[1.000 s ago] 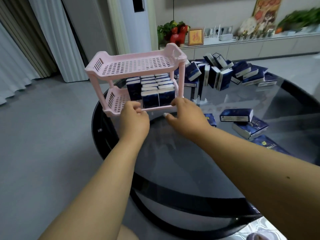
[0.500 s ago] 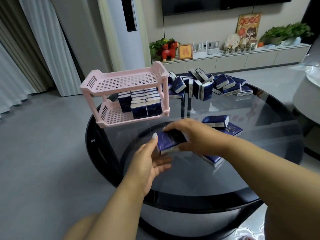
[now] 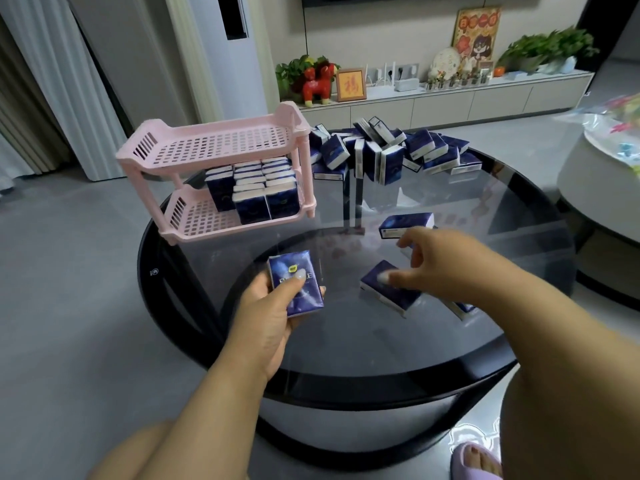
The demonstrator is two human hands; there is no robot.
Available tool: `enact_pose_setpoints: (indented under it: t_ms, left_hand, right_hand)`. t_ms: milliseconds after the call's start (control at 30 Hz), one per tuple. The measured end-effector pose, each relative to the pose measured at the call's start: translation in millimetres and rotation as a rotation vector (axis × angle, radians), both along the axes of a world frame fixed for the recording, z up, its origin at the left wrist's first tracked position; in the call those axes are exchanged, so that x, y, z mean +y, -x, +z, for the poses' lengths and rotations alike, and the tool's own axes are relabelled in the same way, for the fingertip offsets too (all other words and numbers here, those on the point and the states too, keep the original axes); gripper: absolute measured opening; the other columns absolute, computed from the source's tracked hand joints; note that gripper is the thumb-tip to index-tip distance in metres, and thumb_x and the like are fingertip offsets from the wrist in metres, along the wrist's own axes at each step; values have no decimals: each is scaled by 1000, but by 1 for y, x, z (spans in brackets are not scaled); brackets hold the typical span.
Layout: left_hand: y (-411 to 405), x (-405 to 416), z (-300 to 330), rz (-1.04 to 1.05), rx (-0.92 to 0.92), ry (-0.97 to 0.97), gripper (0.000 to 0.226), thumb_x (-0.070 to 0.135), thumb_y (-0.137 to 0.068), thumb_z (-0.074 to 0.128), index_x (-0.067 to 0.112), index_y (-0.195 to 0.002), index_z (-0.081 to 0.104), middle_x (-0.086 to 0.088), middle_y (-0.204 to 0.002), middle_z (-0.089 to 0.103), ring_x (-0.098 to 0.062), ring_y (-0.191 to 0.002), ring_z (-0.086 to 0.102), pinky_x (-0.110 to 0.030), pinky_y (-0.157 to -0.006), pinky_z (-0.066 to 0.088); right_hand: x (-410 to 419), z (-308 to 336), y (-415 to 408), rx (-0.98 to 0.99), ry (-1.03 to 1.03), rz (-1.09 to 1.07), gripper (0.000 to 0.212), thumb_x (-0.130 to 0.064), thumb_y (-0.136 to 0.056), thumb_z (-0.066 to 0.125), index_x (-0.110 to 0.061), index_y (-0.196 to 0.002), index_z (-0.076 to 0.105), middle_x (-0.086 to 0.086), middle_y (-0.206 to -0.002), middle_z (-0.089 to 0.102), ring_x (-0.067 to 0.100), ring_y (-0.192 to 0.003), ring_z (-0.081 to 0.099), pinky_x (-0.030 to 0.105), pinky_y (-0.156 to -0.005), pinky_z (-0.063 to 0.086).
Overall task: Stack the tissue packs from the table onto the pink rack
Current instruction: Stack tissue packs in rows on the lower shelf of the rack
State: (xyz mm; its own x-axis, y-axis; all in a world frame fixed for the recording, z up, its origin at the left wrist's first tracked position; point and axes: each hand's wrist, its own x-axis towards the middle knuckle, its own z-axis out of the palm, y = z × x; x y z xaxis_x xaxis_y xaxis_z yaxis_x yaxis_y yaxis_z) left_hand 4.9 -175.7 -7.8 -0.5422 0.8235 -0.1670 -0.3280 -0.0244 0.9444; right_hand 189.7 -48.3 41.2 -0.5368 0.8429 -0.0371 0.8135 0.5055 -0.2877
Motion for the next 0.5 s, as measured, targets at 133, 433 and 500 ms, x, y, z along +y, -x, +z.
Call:
enact_pose_setpoints:
  t_ms: [133, 433, 500]
  left_hand:
    - [0, 4, -4, 42, 150, 18, 14, 22, -96, 57, 22, -102, 69, -1, -97, 76, -22, -96, 71, -42, -92, 54]
    - [14, 9, -10, 121, 538, 57, 3, 30, -88, 69, 27, -89, 71, 8, -83, 75, -12, -80, 72, -42, -80, 58]
    - [16, 10, -11, 102, 587, 67, 3, 33, -87, 71, 32, -90, 70, 12, -85, 75, -9, -81, 71, -42, -80, 58]
  right_hand:
    - [-12, -14, 11, -173, -94, 89, 66, -54, -67, 71, -16, -118, 53, 3, -105, 62, 23, -98, 53, 36, -82, 49]
    - [-22, 9, 14, 457, 267, 155, 54, -27, -68, 81, -33, -112, 50, -11, -100, 53, 13, -85, 61, 24, -66, 55]
    - [-22, 7, 15, 506, 318, 235, 56, -19, -67, 83, -37, -109, 51, -10, -101, 57, 18, -86, 63, 33, -73, 57]
